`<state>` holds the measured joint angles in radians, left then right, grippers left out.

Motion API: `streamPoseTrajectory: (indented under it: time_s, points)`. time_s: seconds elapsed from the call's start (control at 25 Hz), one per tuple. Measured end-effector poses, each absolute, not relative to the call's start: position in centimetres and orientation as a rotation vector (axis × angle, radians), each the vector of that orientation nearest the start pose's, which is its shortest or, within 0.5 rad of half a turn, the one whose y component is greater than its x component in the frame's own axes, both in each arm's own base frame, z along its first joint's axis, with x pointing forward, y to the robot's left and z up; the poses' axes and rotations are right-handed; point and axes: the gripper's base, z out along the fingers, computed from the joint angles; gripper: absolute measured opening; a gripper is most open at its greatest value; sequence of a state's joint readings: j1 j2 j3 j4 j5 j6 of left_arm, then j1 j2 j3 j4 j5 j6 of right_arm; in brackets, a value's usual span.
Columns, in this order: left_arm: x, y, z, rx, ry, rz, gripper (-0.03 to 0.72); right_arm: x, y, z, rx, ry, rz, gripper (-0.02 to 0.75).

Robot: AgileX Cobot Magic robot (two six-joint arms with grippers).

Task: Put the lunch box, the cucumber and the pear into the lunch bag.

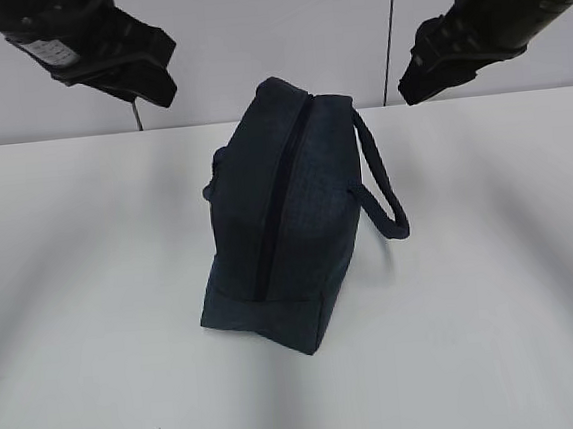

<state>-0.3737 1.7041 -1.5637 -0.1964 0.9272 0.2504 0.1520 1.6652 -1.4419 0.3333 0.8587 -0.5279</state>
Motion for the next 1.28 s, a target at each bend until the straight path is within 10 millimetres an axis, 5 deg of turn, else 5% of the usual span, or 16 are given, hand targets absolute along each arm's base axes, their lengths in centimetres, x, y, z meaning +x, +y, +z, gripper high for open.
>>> streamPoseTrajectory:
  time_s: [0.64,0.96,1.28]
  points:
    - [31.1,-13.2,34.9,0.698,2.669,-0.211,0.47,32.2,6.6,32.2,-0.665,2.712,0.217,0.44]
    - [27.7,-11.5,39.2,0.669,2.57,-0.177,0.471,28.3,5.7,36.9,-0.572,2.643,0.18,0.44]
    - [22.1,-9.3,44.5,0.578,2.4,-0.213,0.471,21.5,4.6,43.0,-0.486,2.436,0.163,0.44]
